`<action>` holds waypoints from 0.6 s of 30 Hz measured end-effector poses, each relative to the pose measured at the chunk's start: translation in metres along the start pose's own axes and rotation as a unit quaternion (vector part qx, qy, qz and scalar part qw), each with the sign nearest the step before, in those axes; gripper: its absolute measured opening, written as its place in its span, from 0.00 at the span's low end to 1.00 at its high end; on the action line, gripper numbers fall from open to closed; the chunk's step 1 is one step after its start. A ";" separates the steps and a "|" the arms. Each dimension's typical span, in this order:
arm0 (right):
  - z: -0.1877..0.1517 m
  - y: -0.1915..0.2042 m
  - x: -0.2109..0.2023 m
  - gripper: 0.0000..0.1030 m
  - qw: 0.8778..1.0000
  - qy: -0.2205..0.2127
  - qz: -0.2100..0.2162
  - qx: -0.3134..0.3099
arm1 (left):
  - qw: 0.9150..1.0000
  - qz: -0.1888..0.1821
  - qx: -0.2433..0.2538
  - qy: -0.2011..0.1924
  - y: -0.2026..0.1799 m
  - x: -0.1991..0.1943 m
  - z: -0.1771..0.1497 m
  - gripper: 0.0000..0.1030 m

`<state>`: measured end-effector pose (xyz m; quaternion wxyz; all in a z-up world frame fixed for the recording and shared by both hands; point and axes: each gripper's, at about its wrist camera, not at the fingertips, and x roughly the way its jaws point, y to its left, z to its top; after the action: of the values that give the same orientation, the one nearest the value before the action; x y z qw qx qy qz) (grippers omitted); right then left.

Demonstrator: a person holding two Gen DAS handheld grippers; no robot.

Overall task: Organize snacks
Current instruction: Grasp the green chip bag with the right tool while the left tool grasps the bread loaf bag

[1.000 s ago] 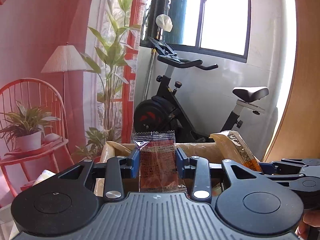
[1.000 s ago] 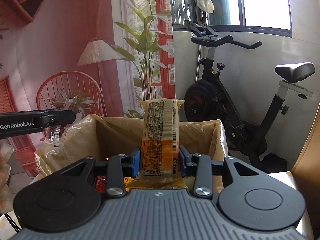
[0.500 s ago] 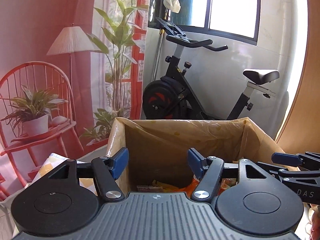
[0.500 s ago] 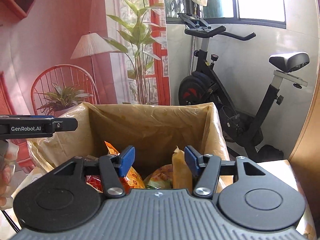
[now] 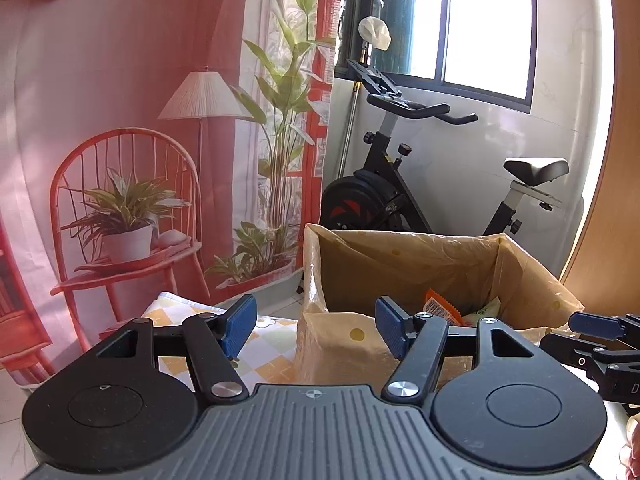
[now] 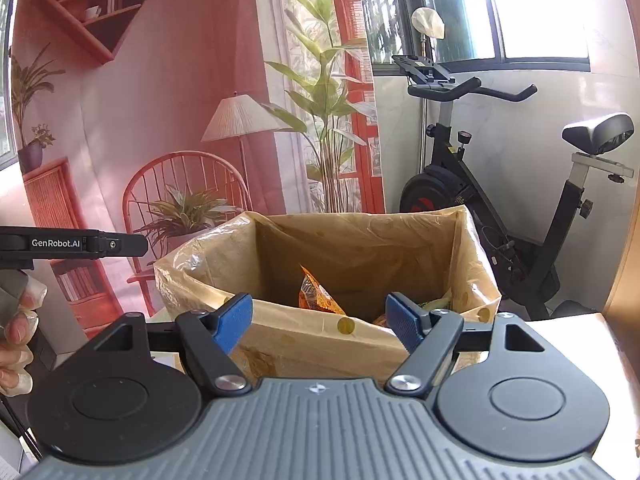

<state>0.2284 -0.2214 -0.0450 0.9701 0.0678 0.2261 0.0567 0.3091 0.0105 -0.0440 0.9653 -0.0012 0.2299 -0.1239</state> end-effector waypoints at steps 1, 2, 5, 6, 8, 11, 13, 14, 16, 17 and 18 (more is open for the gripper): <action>-0.004 0.002 -0.003 0.74 1.000 -0.001 0.002 0.002 | 1.000 0.002 0.000 0.001 0.002 -0.003 -0.004 0.66; -0.007 0.004 -0.005 0.74 1.000 -0.002 0.003 0.003 | 1.000 0.003 -0.001 0.002 0.005 -0.007 -0.011 0.66; -0.022 0.013 -0.011 0.74 1.000 -0.004 -0.006 -0.019 | 1.000 0.001 0.005 0.006 0.007 -0.013 -0.026 0.66; -0.029 0.017 -0.012 0.74 1.000 -0.004 -0.010 -0.028 | 1.000 -0.001 0.009 0.008 0.007 -0.014 -0.032 0.66; -0.040 0.019 -0.013 0.74 1.000 0.003 -0.008 -0.024 | 1.000 -0.003 0.018 0.014 0.007 -0.015 -0.044 0.66; -0.058 0.019 -0.011 0.74 1.000 0.020 -0.011 -0.004 | 0.999 -0.009 0.021 0.028 0.007 -0.013 -0.057 0.66; -0.070 0.017 -0.008 0.75 0.999 0.033 -0.015 0.010 | 0.999 -0.012 0.015 0.038 0.010 -0.011 -0.067 0.66; -0.075 0.016 -0.007 0.78 0.999 0.040 -0.017 0.015 | 0.999 -0.012 0.013 0.041 0.012 -0.011 -0.071 0.66; -0.089 0.014 -0.005 0.89 0.998 0.057 -0.019 0.025 | 0.999 -0.014 0.011 0.047 0.014 -0.010 -0.078 0.66; -0.094 0.013 -0.004 0.90 0.997 0.063 -0.019 0.029 | 0.998 -0.016 0.010 0.051 0.014 -0.009 -0.082 0.66; -0.100 0.011 -0.003 0.93 0.997 0.071 -0.019 0.033 | 0.998 -0.018 0.009 0.055 0.015 -0.007 -0.086 0.66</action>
<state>0.1803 -0.2000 -0.1312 0.9496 0.0916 0.2977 0.0358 0.2680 0.0311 -0.1182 0.9487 0.0101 0.2814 -0.1436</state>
